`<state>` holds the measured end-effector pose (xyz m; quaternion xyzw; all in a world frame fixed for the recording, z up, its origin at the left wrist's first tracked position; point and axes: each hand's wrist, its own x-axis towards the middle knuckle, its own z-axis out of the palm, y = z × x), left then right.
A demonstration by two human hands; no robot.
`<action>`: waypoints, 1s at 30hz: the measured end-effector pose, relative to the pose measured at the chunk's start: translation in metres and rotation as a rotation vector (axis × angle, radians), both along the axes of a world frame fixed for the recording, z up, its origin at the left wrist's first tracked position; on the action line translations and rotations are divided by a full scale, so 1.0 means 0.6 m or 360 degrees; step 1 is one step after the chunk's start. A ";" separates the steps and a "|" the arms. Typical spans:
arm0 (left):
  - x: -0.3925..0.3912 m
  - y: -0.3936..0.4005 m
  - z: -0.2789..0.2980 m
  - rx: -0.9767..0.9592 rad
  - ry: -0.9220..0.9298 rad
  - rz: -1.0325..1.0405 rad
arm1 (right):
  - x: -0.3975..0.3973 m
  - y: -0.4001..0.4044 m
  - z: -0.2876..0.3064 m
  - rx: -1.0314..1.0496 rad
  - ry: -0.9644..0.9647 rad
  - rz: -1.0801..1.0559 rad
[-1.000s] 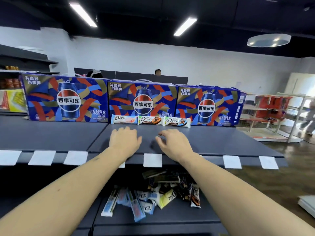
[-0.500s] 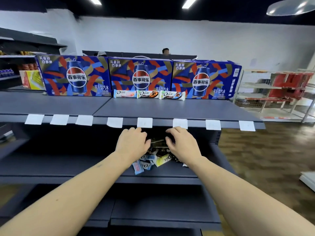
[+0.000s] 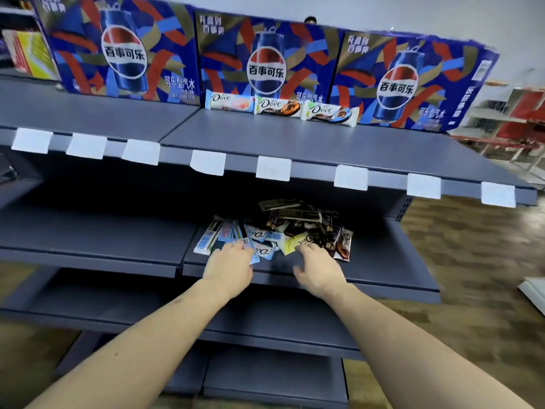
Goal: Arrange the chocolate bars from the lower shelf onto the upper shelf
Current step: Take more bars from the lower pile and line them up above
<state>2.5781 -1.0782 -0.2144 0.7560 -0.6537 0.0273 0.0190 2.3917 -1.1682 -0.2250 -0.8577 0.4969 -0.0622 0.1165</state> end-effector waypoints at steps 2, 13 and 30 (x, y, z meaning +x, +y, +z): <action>0.016 -0.017 -0.032 0.0084 0.0046 0.0010 | 0.018 -0.016 -0.028 0.0100 0.0080 -0.0031; 0.062 -0.120 -0.144 0.0137 0.0252 -0.0044 | 0.083 -0.097 -0.120 0.0179 0.0155 -0.0165; 0.043 -0.134 -0.131 -0.0199 0.0782 0.0213 | 0.065 -0.078 -0.140 0.0147 -0.0203 -0.0129</action>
